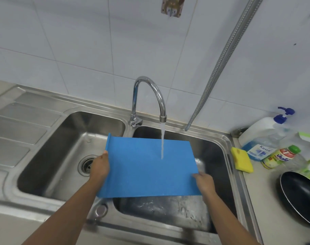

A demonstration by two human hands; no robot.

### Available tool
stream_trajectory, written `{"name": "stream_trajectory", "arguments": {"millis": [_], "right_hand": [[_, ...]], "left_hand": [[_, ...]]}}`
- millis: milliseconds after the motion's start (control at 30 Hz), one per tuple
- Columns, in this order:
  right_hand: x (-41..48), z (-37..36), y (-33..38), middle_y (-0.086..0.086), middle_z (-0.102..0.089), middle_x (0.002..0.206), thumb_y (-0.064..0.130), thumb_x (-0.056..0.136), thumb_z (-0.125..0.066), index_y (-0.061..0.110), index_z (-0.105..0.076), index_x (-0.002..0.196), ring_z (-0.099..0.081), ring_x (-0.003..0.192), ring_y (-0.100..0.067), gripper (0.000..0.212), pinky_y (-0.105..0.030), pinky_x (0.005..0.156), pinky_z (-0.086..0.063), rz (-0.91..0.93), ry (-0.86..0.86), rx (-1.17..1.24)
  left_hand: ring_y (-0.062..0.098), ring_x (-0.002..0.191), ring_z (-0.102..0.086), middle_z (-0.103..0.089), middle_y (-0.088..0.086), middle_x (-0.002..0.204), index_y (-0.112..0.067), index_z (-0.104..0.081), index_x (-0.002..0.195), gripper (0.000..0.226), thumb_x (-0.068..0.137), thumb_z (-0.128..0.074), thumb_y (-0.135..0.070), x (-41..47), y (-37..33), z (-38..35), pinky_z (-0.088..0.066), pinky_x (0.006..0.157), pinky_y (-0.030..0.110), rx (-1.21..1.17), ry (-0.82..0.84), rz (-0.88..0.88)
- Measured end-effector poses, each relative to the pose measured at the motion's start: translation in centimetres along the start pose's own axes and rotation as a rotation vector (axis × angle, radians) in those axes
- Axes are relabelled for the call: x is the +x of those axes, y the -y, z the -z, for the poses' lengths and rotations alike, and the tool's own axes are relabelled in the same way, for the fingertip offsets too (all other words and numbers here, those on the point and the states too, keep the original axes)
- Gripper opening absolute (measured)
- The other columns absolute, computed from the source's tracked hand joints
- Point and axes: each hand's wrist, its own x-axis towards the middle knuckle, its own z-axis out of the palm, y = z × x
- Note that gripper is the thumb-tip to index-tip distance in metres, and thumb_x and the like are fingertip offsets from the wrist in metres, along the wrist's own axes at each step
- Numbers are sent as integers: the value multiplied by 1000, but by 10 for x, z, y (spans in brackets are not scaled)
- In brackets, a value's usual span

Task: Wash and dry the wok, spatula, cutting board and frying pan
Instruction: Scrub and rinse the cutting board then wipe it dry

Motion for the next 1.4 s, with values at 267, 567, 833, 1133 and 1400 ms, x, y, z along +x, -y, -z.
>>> {"name": "stream_trajectory", "arguments": {"millis": [267,567,833,1133,1400], "right_hand": [[-49,-91,37,1,-34,154,28,97,-50,17,-40,146,-30,141,-21,51,-36,115,-24,544,-39,-531],[-23,-187,144,-6,-46,147,21,96,-52,15,-48,141,-49,125,-29,45,-43,102,-38,979,-135,-536],[1,-212,158,11,-70,102,14,91,-56,26,-67,106,-60,98,-20,22,-36,88,-30,1060,-353,-491],[18,-202,216,3,-67,98,17,99,-48,19,-65,110,-54,103,-24,20,-36,89,-30,781,-412,-249],[24,-185,177,-1,-38,152,33,102,-39,21,-48,140,-31,136,-28,42,-46,110,-28,633,-177,-389]], "left_hand": [[29,91,-51,-60,11,90,-7,-61,96,50,105,-23,-39,15,12,30,-34,80,34,111,-46,-27],[22,84,-48,-52,-1,76,-11,-55,83,46,105,-25,-38,35,28,35,-34,77,33,131,-43,-71],[22,85,-55,-60,4,90,-8,-63,94,53,104,-22,-41,38,33,35,-37,77,33,100,-3,-31],[25,93,-56,-62,4,97,-10,-62,98,52,104,-22,-42,41,39,34,-39,81,35,70,0,-60],[20,81,-53,-55,-3,80,-4,-61,92,53,106,-23,-38,38,37,36,-36,75,33,60,21,-55]]}}
